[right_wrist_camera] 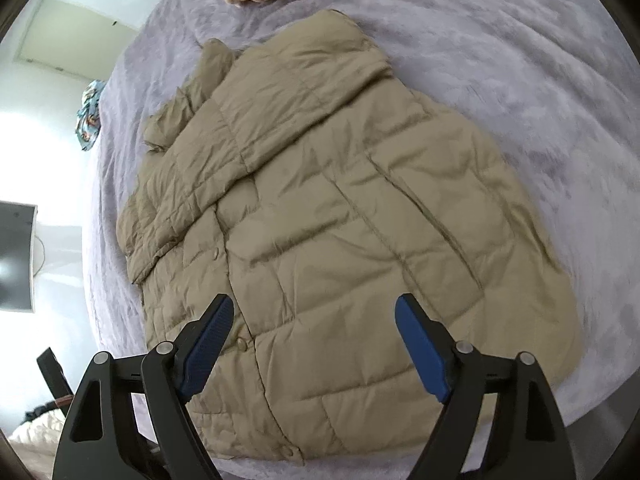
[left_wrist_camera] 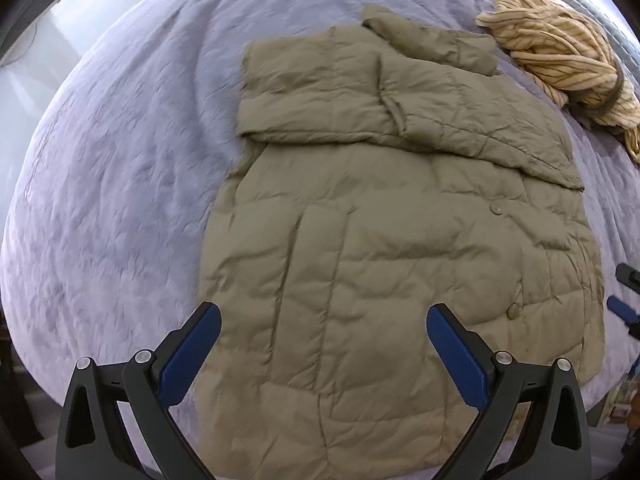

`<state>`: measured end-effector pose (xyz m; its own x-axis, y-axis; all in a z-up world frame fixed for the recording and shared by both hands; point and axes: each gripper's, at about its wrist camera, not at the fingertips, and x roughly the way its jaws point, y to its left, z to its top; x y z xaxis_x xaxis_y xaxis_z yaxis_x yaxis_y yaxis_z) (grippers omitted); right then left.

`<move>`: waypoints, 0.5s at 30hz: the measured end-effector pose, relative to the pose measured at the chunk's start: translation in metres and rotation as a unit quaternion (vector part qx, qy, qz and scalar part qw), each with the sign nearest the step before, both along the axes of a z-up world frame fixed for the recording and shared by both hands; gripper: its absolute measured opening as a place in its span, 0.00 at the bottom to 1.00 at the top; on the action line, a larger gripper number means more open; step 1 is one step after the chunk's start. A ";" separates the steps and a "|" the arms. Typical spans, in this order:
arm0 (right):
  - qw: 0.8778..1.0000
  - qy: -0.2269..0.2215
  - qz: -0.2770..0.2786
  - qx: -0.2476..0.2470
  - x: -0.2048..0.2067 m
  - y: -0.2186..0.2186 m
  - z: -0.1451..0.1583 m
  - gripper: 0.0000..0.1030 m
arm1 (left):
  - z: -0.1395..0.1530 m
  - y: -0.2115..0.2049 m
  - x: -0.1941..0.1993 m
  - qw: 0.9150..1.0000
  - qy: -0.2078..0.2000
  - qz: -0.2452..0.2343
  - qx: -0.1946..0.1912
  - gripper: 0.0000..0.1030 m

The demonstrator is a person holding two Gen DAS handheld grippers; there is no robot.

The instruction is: Fold large clothes

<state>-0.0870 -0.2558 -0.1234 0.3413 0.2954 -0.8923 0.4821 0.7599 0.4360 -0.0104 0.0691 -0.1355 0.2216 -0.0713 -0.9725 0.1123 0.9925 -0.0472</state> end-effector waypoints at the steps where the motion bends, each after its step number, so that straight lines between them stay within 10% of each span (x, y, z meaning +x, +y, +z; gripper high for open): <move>1: 1.000 0.003 -0.003 0.003 -0.002 0.001 -0.001 0.83 | -0.001 0.004 -0.002 1.000 0.004 0.004 -0.005 1.00; 4: 1.000 0.009 -0.010 0.013 -0.009 0.003 -0.004 0.83 | -0.002 0.010 -0.005 1.000 0.009 0.009 -0.005 1.00; 6: 1.000 0.016 -0.013 0.015 -0.013 0.004 -0.007 1.00 | -0.002 0.012 -0.008 1.000 0.010 0.009 -0.003 1.00; 15: 1.000 0.017 -0.021 0.012 -0.022 -0.001 -0.008 1.00 | 0.002 0.017 -0.017 1.000 0.013 0.008 -0.012 1.00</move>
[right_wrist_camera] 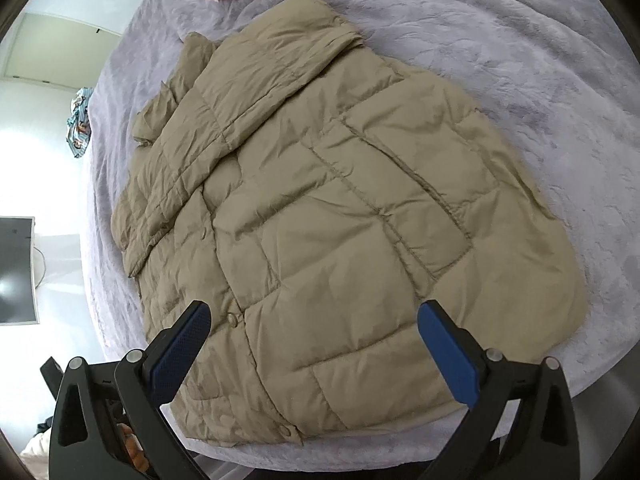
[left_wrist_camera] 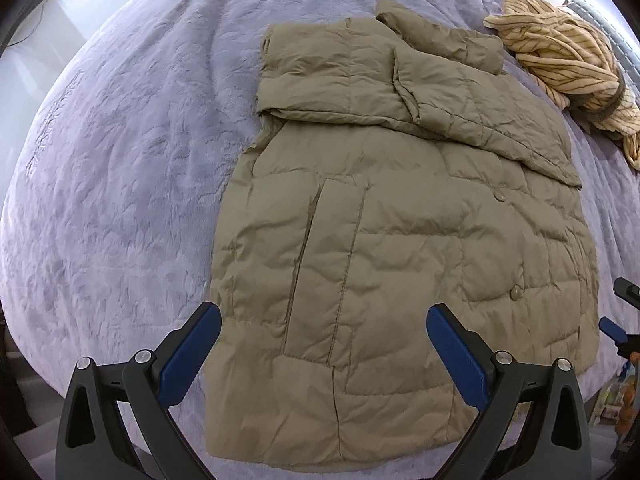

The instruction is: Fold large clothes

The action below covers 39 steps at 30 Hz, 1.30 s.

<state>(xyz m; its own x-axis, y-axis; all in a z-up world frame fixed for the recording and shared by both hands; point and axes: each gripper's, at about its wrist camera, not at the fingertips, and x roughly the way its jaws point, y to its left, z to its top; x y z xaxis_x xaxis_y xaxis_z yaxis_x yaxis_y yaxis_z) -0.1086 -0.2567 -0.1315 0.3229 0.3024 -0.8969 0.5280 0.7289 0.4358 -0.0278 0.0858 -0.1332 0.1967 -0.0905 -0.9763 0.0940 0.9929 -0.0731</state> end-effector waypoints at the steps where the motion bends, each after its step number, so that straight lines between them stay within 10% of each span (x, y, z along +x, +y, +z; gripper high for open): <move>1: 1.000 -0.002 -0.005 0.001 -0.002 -0.002 0.000 1.00 | 0.000 0.002 -0.002 1.000 0.001 -0.002 -0.004 1.00; 16: 0.992 0.049 -0.072 0.092 -0.066 -0.046 -0.039 1.00 | -0.028 0.076 -0.047 0.995 0.076 0.029 -0.053 1.00; 39: 0.962 0.090 -0.144 0.213 -0.101 -0.052 -0.100 0.99 | -0.100 0.064 -0.107 0.937 0.216 0.101 -0.254 1.00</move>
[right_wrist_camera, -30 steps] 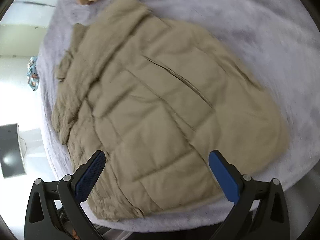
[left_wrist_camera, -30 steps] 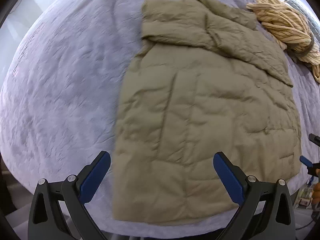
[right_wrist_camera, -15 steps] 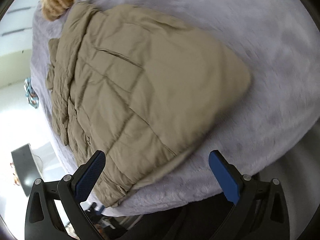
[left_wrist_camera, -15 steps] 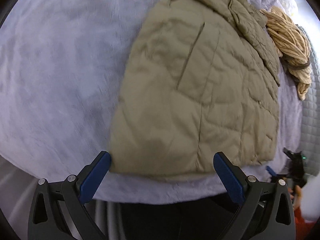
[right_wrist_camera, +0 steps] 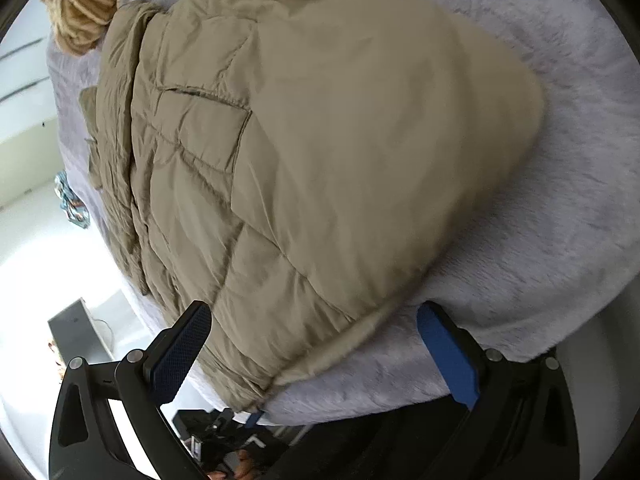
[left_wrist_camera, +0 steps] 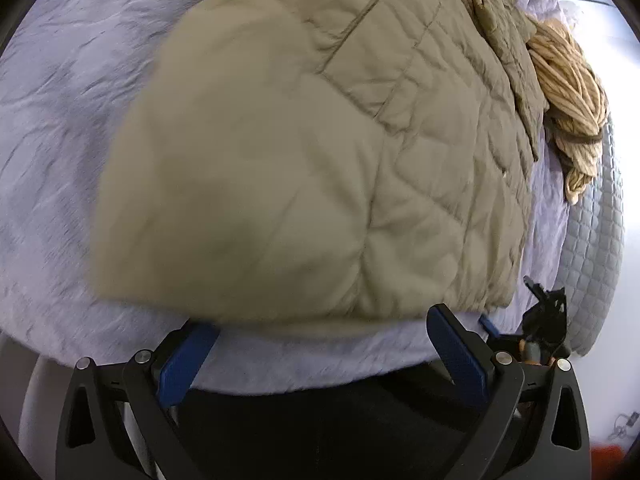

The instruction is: Fold large clothes

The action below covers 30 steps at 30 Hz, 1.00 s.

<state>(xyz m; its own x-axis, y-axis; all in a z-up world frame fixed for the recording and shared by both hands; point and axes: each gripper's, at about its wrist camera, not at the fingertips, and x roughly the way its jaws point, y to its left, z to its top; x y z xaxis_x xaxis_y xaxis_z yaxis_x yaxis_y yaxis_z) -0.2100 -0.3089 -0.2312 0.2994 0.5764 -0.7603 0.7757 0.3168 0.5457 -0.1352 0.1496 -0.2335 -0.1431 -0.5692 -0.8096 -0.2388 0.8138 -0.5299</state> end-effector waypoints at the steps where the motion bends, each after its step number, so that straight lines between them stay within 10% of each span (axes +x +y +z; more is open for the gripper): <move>1: 1.000 -0.005 -0.007 0.005 0.002 0.000 -0.001 0.99 | 0.001 -0.004 0.004 1.000 -0.007 0.005 -0.004 1.00; 8: 0.999 -0.031 -0.027 0.031 0.016 0.004 -0.002 0.99 | 0.005 -0.017 0.028 0.999 -0.024 0.020 -0.018 0.98; 10: 0.998 -0.031 -0.031 0.032 0.019 0.006 -0.001 0.94 | 0.004 -0.020 0.031 0.999 -0.024 0.027 -0.011 0.79; 13: 0.998 -0.017 -0.042 0.036 0.017 0.006 -0.004 0.67 | 0.002 -0.019 0.035 1.000 -0.019 0.012 0.018 0.32; 16: 0.997 0.004 -0.061 0.043 0.008 0.001 -0.011 0.24 | 0.011 -0.015 0.040 0.999 -0.037 0.013 0.015 0.15; 18: 0.997 -0.007 -0.062 0.040 0.010 0.001 -0.006 0.09 | 0.023 -0.012 0.045 0.998 -0.057 0.013 0.011 0.15; 30: 0.982 -0.179 0.051 -0.042 0.112 0.004 0.113 0.07 | 0.145 -0.024 0.135 0.971 -0.238 0.023 -0.028 0.11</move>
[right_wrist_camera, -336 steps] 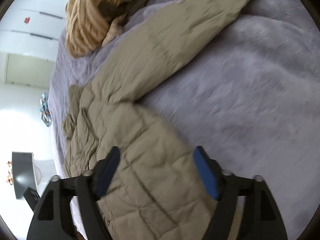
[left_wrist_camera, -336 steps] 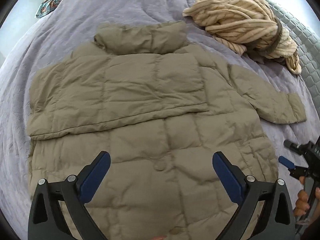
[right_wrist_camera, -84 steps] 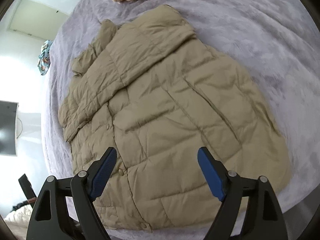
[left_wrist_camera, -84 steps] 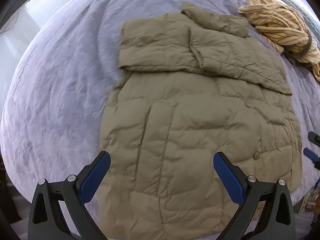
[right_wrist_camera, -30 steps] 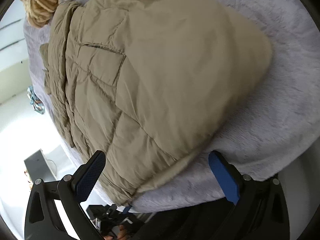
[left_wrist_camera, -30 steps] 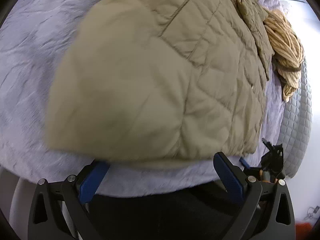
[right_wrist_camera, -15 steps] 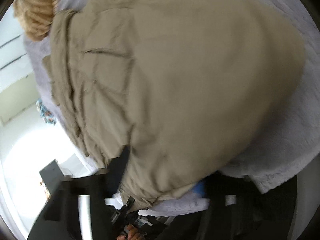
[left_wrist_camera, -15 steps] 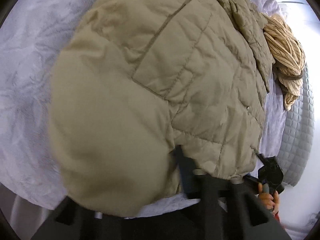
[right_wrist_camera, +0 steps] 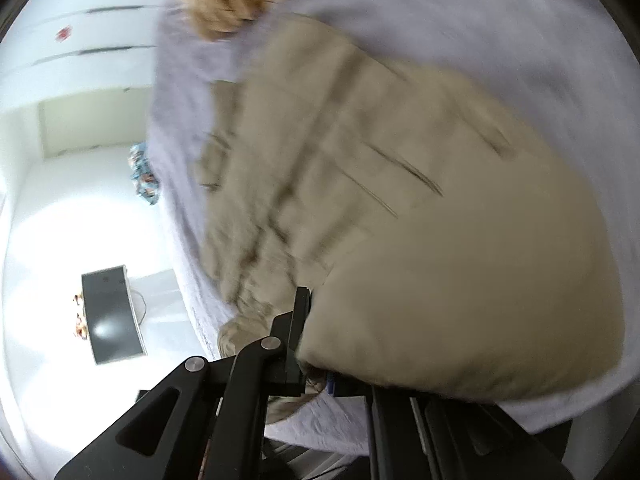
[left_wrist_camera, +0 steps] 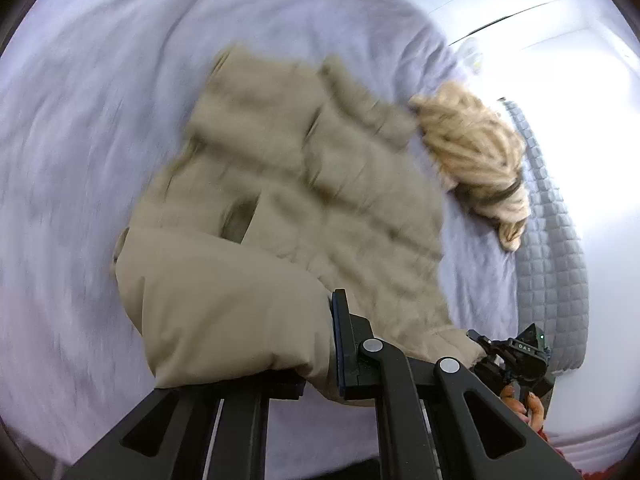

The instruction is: Fold large clothes

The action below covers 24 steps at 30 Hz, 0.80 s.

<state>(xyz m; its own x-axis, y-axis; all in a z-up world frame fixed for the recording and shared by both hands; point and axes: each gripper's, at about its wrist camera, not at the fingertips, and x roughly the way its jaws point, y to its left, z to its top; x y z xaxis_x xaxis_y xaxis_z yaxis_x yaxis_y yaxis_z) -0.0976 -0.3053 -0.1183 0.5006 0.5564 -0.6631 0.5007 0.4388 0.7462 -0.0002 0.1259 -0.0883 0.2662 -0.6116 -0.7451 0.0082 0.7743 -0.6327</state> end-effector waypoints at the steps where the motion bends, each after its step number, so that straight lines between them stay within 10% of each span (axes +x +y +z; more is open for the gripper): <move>1: 1.000 -0.014 0.005 -0.006 0.012 -0.001 0.010 0.07 | 0.008 -0.004 0.010 1.000 -0.015 0.001 -0.001 0.11; 12: 0.989 -0.086 0.087 -0.084 0.189 -0.008 0.071 0.07 | 0.042 -0.019 0.167 0.994 -0.097 0.025 0.039 0.11; 24: 0.987 -0.008 0.095 -0.128 0.305 -0.017 -0.043 0.07 | -0.073 -0.067 0.274 0.985 -0.056 0.019 0.163 0.11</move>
